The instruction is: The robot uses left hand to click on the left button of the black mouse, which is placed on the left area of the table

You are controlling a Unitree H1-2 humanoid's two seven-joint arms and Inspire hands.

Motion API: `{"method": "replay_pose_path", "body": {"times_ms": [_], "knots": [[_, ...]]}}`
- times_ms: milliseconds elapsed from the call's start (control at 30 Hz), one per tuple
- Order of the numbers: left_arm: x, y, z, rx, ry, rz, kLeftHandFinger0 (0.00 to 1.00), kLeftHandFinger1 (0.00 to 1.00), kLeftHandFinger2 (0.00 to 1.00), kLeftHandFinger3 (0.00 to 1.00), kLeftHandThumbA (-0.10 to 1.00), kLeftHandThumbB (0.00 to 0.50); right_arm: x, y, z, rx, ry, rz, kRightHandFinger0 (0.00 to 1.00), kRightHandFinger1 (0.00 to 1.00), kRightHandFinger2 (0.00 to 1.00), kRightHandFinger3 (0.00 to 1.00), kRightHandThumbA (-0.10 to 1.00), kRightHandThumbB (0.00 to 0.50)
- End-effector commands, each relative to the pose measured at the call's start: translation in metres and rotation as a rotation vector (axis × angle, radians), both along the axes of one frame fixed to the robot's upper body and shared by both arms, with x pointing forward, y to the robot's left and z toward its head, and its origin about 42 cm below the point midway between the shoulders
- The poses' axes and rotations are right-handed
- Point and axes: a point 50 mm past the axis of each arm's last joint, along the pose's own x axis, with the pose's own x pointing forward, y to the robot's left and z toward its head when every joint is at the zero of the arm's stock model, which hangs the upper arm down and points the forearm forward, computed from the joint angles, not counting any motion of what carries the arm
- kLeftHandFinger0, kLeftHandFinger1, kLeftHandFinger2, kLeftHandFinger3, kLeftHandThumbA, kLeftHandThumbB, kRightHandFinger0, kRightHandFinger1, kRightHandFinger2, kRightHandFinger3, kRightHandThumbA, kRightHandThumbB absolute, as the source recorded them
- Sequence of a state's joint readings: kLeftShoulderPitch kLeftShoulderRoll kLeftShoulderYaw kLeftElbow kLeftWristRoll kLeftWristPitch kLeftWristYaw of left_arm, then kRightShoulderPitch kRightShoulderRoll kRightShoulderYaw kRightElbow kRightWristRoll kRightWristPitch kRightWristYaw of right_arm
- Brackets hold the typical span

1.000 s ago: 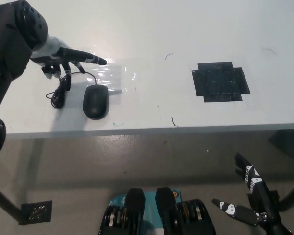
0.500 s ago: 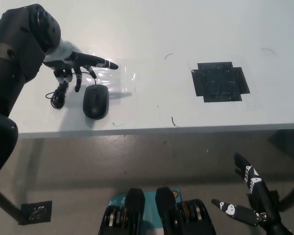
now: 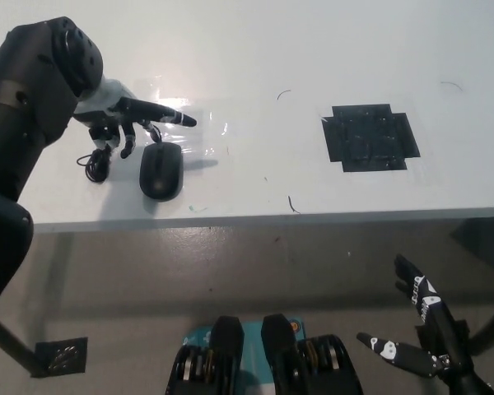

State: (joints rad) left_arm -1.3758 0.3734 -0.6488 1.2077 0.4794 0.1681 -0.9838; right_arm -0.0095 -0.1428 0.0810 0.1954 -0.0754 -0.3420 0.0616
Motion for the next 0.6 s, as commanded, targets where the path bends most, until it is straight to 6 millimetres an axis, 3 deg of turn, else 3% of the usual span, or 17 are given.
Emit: {"method": "replay_pose_path", "body": {"times_ms": [0,133,200,400,500,567], "knots": [[0.003,0.000,0.025,-0.002,-0.039,-0.013,0.00,0.00,0.21,1.00,1.00,0.259,0.006,-0.002,0.013,-0.017,-0.045,0.020,0.94,0.98,1.00,1.00,1.00,0.166],[0.002,-0.003,0.020,0.008,-0.036,-0.024,0.00,0.00,0.18,1.00,1.00,0.262,0.007,-0.002,0.013,-0.013,-0.047,0.021,0.94,0.98,1.00,1.00,1.00,0.165],[0.002,-0.004,0.016,0.031,-0.039,-0.040,0.00,0.00,0.17,1.00,1.00,0.288,0.007,-0.002,0.013,-0.012,-0.048,0.023,0.93,0.98,1.00,1.00,1.00,0.165],[0.001,-0.005,0.004,0.042,-0.029,-0.059,0.00,0.00,0.27,1.00,1.00,0.302,0.009,-0.002,0.015,-0.018,-0.053,0.025,0.92,0.98,1.00,1.00,1.00,0.164],[0.000,-0.006,0.000,0.043,-0.026,-0.057,0.00,0.00,0.16,1.00,1.00,0.303,0.009,-0.003,0.017,-0.021,-0.057,0.025,0.92,0.97,1.00,1.00,1.00,0.165],[0.000,-0.006,-0.004,0.041,-0.023,-0.062,0.00,0.00,0.18,1.00,1.00,0.301,0.009,-0.003,0.017,-0.022,-0.057,0.026,0.92,0.98,1.00,1.00,1.00,0.155]]}}
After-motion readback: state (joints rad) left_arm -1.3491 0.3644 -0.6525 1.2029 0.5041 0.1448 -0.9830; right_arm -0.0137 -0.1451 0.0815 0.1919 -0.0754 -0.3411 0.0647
